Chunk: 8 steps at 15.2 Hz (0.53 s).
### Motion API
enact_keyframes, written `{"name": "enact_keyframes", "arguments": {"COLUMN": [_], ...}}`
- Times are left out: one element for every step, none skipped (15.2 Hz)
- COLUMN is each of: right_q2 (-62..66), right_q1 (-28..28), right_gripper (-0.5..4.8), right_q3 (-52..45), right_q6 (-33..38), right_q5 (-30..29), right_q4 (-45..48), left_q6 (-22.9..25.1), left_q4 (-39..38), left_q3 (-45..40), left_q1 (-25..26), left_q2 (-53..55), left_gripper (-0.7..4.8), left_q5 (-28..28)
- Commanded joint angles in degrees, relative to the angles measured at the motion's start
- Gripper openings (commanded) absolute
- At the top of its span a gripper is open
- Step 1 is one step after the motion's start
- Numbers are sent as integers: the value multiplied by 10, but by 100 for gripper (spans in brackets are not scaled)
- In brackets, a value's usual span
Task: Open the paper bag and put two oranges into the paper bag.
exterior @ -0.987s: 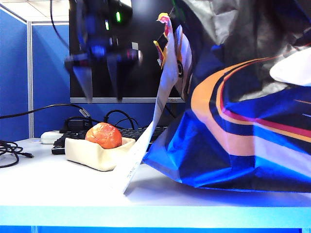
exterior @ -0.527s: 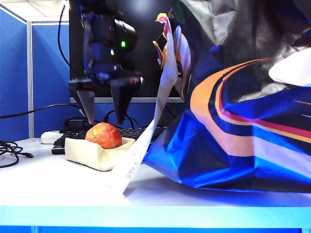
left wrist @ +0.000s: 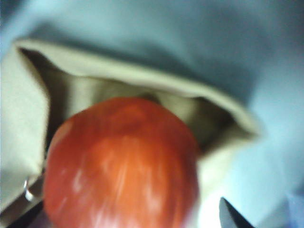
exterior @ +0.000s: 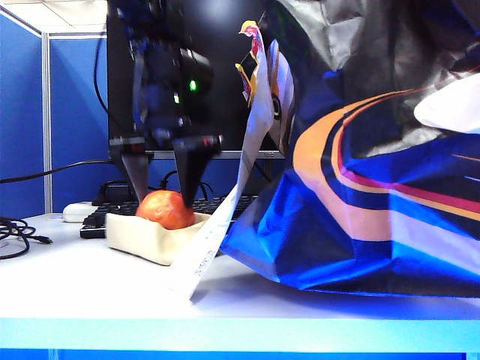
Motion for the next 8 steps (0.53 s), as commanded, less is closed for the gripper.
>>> {"name": "enact_keyframes", "arguments": {"right_q2": [-2, -2, -2, -2, -2, -2, -2, -2], "right_q1": [0, 0, 0, 0, 0, 0, 0, 0], "right_gripper": [-1, -1, -1, -1, -1, -1, -1, -1], "right_q3": [3, 3, 3, 3, 3, 3, 3, 3], "right_q6": [-3, -3, -3, -3, -3, -3, -3, -3], "right_q5": [-2, -2, -2, -2, -2, -2, -2, -2], "right_q4": [12, 12, 12, 12, 13, 13, 13, 16], "left_q6": [-2, -2, -2, -2, -2, -2, -1, 1], "left_q4": [-1, -1, -1, -1, -1, 1, 2, 2], "left_q3": [1, 1, 1, 1, 1, 1, 1, 1], "left_q1": [-1, -1, -1, -1, -1, -1, -1, -1], "left_q2": [7, 11, 14, 15, 16, 17, 18, 18], "left_gripper": [479, 479, 479, 444, 286, 167, 80, 13], "left_q5": [6, 6, 6, 6, 6, 6, 3, 2]}}
